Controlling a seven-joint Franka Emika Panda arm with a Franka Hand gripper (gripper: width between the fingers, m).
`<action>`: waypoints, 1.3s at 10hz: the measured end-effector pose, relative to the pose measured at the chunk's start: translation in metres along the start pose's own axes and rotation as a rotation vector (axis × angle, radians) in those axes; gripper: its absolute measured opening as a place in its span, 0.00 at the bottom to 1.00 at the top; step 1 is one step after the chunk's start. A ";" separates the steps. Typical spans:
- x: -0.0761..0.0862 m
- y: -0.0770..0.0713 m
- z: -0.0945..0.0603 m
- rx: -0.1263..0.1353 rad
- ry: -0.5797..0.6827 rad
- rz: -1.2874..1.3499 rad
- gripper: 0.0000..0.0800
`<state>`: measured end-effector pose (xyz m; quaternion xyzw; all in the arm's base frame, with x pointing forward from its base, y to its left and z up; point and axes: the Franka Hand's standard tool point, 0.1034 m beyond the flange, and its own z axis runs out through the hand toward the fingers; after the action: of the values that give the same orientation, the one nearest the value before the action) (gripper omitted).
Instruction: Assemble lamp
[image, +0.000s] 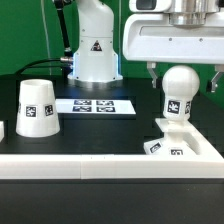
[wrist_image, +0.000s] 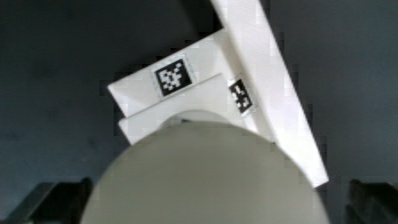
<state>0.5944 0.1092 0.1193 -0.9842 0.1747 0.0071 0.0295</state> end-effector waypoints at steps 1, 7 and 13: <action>0.001 0.002 0.000 -0.001 -0.001 -0.069 0.87; 0.002 -0.001 0.000 -0.021 0.013 -0.584 0.87; 0.002 -0.004 0.002 -0.048 0.017 -1.204 0.87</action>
Offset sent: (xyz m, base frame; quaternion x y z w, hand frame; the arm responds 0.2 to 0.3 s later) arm 0.0000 0.0000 0.0000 0.0000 0.0000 -0.1938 0.9810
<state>0.5981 0.1123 0.1176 -0.9105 -0.4132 -0.0149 0.0048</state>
